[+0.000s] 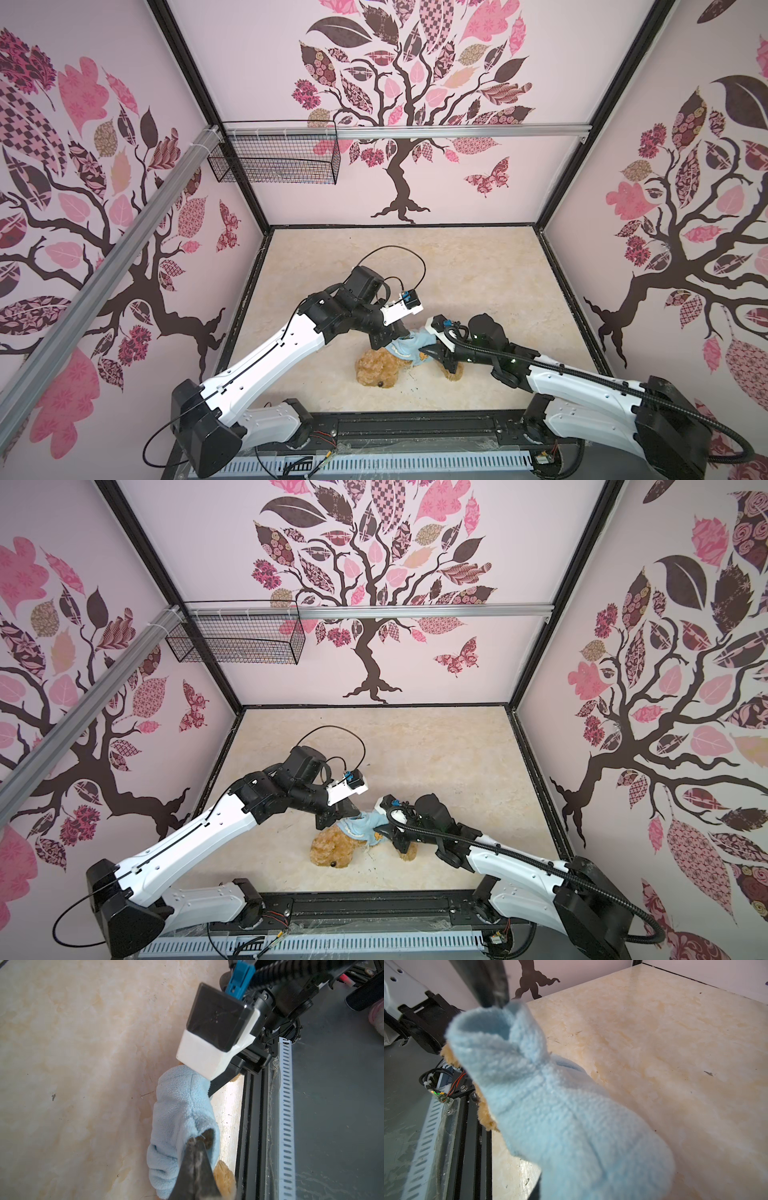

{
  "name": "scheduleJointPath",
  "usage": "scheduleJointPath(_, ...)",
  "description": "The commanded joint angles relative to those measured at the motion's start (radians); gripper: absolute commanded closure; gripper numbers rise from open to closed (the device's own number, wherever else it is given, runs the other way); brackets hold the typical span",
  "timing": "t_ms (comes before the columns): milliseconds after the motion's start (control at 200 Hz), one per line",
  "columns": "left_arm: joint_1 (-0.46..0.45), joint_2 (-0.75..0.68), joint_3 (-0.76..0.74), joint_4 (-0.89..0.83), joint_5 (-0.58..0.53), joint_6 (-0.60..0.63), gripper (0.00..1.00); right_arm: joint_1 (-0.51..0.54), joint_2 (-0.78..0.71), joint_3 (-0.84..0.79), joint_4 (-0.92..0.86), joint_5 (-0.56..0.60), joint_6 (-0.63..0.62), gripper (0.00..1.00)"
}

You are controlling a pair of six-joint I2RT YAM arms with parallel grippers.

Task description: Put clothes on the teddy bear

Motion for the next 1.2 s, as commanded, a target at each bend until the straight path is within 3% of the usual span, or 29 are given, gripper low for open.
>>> scheduleJointPath(0, -0.005, 0.017, 0.043, -0.033, -0.013, 0.039, 0.97, 0.008, -0.024, 0.005, 0.035, -0.007, -0.005, 0.86)
scheduleJointPath(265, -0.027, 0.035, 0.032, -0.042, 0.000, 0.076, 0.95, 0.008, -0.026, 0.007, 0.042, -0.007, 0.000, 0.86)
scheduleJointPath(395, -0.030, 0.053, 0.033, -0.045, -0.030, 0.089, 0.89, 0.007, -0.036, 0.007, 0.057, -0.016, 0.012, 0.86)
scheduleJointPath(600, -0.043, 0.088, 0.037, -0.005, -0.029, 0.080, 0.71, 0.007, -0.041, 0.007, 0.108, -0.058, 0.054, 0.86)
scheduleJointPath(1070, -0.115, 0.215, 0.051, 0.087, 0.057, 0.033, 0.58, 0.009, -0.004, 0.032, 0.223, -0.126, 0.128, 0.87)
scheduleJointPath(1195, -0.119, 0.233, 0.024, 0.104, 0.031, 0.030, 0.57, 0.010, -0.012, 0.022, 0.283, -0.139, 0.171, 0.87)
